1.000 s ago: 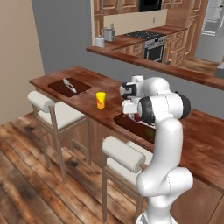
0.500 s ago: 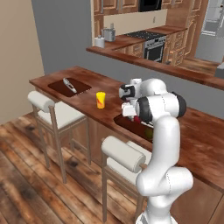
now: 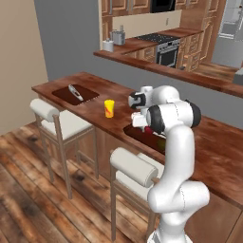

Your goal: Gather the avocado and tomato from the fridge and place them on a tray on the dining counter. Then gather the fish and chicken drumstick from the fridge and place them on the other tray.

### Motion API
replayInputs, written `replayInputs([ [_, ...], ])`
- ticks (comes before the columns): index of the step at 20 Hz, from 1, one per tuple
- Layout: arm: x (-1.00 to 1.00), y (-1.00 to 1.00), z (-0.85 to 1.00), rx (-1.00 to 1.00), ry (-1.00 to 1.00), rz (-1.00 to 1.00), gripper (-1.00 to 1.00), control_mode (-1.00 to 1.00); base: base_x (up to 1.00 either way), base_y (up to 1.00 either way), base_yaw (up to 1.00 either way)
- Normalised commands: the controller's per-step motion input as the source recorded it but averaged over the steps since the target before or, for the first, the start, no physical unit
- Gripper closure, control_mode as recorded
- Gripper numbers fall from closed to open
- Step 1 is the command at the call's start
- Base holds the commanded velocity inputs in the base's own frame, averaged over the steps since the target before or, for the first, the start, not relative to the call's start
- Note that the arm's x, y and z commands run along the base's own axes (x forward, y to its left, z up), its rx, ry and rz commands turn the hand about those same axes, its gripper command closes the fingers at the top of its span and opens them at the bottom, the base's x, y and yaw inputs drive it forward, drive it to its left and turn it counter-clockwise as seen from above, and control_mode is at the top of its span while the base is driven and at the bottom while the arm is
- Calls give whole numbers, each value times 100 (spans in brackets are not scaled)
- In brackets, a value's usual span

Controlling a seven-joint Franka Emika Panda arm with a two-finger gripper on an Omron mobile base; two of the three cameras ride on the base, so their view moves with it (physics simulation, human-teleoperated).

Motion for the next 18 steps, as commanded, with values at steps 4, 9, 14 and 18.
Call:
replayInputs([
  [4, 13, 0, -31, 0, 3, -1, 100, -100, 0, 0, 0],
  [9, 32, -5, -23, 0, 5, 0, 100, -100, 0, 0, 0],
  [14, 8, 0, -43, 0, 9, 0, -100, -100, 0, 0, 0],
  [18, 4, -4, -8, 0, 1, 0, -100, -100, 0, 0, 0],
])
